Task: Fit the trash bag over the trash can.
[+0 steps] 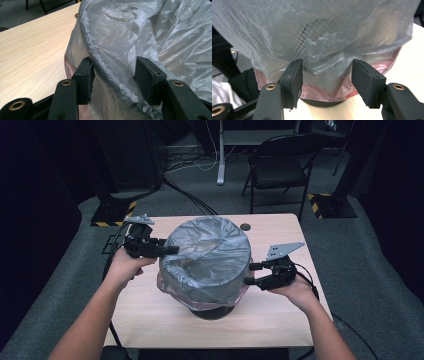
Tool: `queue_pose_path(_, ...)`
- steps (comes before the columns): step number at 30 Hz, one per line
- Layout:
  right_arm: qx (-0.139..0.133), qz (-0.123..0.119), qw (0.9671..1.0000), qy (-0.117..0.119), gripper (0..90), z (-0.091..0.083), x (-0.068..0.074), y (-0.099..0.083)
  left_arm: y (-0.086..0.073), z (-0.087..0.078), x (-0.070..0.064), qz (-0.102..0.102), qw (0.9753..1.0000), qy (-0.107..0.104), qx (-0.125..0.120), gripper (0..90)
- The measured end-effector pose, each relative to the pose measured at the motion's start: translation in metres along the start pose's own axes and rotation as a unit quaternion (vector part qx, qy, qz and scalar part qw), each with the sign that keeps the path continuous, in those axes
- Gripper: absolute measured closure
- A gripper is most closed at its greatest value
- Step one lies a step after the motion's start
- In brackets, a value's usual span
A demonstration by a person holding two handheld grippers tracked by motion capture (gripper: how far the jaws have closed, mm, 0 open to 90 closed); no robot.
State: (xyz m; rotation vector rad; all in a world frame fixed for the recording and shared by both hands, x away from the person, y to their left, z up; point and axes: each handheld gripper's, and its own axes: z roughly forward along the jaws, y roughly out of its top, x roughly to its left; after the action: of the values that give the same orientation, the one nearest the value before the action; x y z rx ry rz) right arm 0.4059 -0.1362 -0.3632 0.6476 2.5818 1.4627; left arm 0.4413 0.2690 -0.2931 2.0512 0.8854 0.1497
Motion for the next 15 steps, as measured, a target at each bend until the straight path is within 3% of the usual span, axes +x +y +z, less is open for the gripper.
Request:
queue_pose_path(4,0.004,-0.013,0.9998,0.014,41.5,0.010,0.012,0.005,-0.008,-0.013,0.005,-0.001,1.0000,0.004,0.006,51.2)
queue_pose_path(11,0.020,-0.040,0.9984,0.035,38.5,0.040,0.050,0.021,-0.022,-0.038,0.020,0.000,0.9997,0.014,0.018,51.3)
queue_pose_path(15,0.028,-0.046,0.9973,0.050,39.2,0.051,0.064,0.028,-0.029,-0.049,0.026,-0.017,0.9996,0.014,0.015,51.2)
